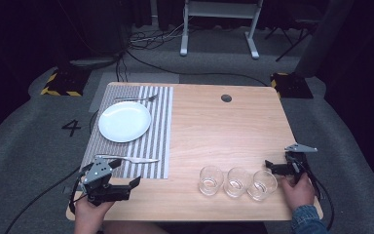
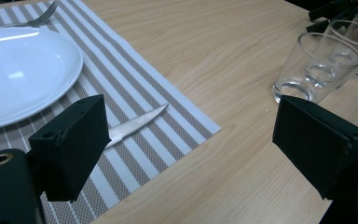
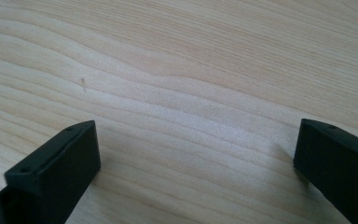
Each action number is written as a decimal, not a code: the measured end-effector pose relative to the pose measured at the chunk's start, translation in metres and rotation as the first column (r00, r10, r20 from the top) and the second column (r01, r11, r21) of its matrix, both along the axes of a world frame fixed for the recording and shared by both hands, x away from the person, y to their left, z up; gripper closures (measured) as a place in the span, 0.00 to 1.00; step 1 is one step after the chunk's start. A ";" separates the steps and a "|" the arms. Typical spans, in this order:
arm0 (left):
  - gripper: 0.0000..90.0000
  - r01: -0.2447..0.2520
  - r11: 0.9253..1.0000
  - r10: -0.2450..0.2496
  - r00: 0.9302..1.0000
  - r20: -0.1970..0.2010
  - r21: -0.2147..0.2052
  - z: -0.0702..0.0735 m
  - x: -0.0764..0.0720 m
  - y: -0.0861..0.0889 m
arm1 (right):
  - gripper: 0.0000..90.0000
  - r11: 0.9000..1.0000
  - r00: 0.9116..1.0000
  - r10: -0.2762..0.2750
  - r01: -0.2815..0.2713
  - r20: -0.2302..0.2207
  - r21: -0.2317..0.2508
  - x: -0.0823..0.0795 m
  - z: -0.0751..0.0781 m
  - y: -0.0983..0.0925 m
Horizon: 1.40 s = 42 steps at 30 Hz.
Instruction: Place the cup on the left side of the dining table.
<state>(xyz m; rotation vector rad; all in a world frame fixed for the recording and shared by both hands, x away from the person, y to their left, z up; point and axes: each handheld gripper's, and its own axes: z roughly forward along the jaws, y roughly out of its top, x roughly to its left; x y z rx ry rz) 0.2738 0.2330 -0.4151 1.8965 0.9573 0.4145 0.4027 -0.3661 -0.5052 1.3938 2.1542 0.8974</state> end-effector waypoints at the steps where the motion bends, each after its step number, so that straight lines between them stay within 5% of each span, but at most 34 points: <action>1: 0.12 0.005 1.000 -0.005 1.000 0.000 0.002 0.001 0.000 -0.002 | 0.01 1.000 1.000 0.000 0.000 0.000 0.000 0.000 0.000 0.000; 22: 0.10 0.148 0.988 -0.149 0.989 0.000 0.035 0.009 0.029 -0.050 | 0.01 1.000 1.000 0.000 0.000 0.000 0.000 0.000 0.000 0.000; 32: 0.09 0.228 0.973 -0.229 0.973 0.007 0.036 0.014 0.044 -0.077 | 0.01 1.000 1.000 0.000 0.000 0.000 0.000 0.000 0.000 0.000; 42: 0.09 0.313 0.950 -0.313 0.950 0.006 0.009 0.014 0.060 -0.107 | 0.01 1.000 1.000 -0.002 0.002 0.000 0.001 0.000 0.000 0.000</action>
